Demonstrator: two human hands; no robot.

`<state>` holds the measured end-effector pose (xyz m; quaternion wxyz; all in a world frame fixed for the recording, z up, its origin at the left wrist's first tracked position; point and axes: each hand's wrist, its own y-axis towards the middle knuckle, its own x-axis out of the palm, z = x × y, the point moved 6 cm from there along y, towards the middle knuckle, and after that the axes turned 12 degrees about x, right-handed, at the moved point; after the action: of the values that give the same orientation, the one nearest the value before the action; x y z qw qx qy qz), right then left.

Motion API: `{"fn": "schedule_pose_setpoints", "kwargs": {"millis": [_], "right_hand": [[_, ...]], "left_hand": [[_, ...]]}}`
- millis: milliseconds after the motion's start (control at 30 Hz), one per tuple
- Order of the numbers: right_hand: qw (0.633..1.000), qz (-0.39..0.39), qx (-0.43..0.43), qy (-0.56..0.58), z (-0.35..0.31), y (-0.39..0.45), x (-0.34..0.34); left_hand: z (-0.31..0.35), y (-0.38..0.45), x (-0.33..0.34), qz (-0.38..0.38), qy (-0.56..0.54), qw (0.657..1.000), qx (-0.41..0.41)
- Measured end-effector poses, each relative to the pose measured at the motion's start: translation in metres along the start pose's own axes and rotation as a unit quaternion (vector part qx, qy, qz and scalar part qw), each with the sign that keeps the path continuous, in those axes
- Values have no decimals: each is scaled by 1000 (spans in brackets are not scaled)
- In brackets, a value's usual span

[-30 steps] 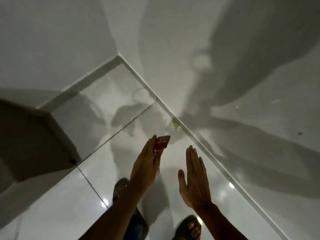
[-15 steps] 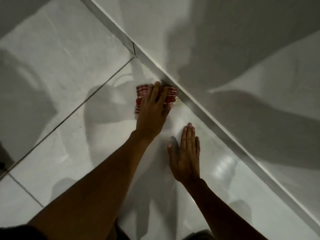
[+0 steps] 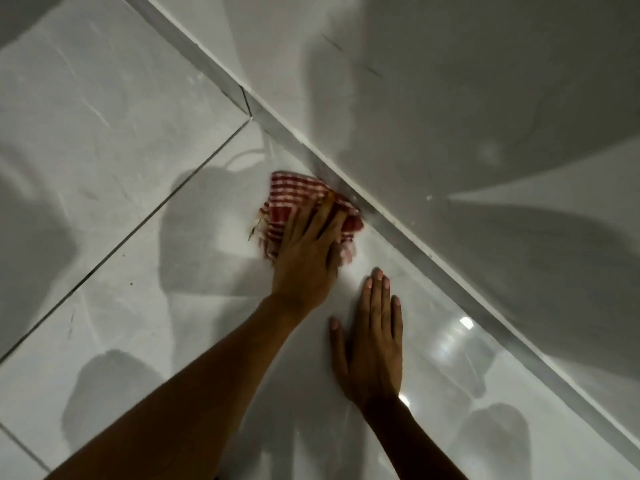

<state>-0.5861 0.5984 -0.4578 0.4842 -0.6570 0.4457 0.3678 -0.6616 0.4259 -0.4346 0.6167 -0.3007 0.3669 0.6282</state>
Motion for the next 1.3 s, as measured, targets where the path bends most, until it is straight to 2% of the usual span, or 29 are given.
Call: {"fn": "schedule_pose_setpoints", "kwargs": {"millis": [67, 100, 167, 233, 333, 367, 500, 533, 600, 667, 700, 767, 833, 867, 900, 933, 1033, 1100, 1233, 1300], "right_hand": [[1000, -1, 3, 0, 2, -2, 2], [1000, 1, 4, 1, 3, -3, 3], [1000, 4, 0, 3, 4, -1, 1], [1000, 10, -7, 6, 2, -3, -1], [1000, 13, 1, -1, 1, -2, 0], [1000, 15, 4, -1, 1, -2, 0], [1000, 8, 1, 4, 0, -3, -1], [1000, 13, -4, -1, -1, -3, -2], [1000, 26, -12, -9, -2, -4, -3], [1000, 25, -11, -6, -3, -3, -2], [1000, 22, -9, -4, -2, -2, -1], [1000, 21, -4, 5, -2, -3, 0], [1000, 23, -7, 12, -2, -3, -2], [999, 25, -13, 15, -2, -4, -4], [999, 29, -20, 17, -2, -3, -5], [999, 31, -22, 14, -3, -3, -5], [999, 26, 8, 17, -8, -5, -2], [999, 15, 25, 17, -10, -7, 1], [1000, -18, -3, 12, -3, -4, -3], [999, -25, -21, 5, 0, -3, -4]], "left_hand": [[16, -17, 5, -54, -14, 989, 136], [14, -20, 3, -69, -14, 983, 170], [-4, -10, -6, -45, -1, 989, 140], [-24, 3, -14, -4, 5, 999, 42], [-8, 9, -8, 26, -16, 999, -28], [-2, 7, -5, 18, -19, 999, -20], [-21, -16, -12, -32, 49, 991, 117], [-35, -19, -19, -18, 68, 992, 103], [-54, -14, -30, 25, 99, 995, 0], [-47, 2, -27, 42, 104, 989, -95], [-38, 9, -23, 42, 94, 989, -110], [-25, 8, -15, 20, 86, 995, -55], [-24, -10, -16, -26, 106, 990, 84], [-32, -21, -21, -41, 122, 983, 128], [-45, -24, -28, -41, 133, 981, 132], [-57, -22, -36, -28, 138, 985, 103], [-67, 4, -40, 0, 106, 993, -52], [-52, 14, -29, 9, 82, 994, -76], [-21, -16, -9, -70, 76, 990, 99], [-30, -29, -10, -60, 93, 985, 130]]}}
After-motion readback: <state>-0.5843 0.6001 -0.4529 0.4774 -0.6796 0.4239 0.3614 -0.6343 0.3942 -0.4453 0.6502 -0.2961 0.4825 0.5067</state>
